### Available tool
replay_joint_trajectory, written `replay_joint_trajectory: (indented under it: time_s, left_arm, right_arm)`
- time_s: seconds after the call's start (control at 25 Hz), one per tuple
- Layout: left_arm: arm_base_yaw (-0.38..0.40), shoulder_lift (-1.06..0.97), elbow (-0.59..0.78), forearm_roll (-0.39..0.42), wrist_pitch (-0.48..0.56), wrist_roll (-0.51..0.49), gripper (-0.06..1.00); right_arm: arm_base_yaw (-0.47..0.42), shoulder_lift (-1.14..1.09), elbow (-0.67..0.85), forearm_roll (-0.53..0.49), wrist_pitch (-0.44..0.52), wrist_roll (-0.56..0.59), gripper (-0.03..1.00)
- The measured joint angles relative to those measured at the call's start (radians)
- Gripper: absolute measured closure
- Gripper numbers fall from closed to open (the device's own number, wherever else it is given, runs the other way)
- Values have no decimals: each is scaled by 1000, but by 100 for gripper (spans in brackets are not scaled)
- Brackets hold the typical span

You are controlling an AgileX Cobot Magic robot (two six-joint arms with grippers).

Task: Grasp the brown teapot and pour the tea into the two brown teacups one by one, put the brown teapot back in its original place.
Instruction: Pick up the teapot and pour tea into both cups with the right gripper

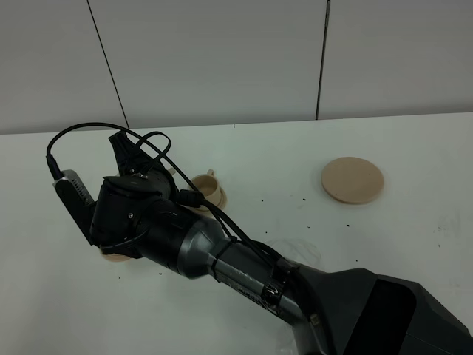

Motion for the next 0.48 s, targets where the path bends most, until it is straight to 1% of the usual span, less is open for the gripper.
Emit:
replay_joint_trajectory:
  time_s: [0.48]
  left_arm:
    - [0,0,0,0,0,0,69]
  right_arm:
    - [0,0,0,-14,-11,-58,87]
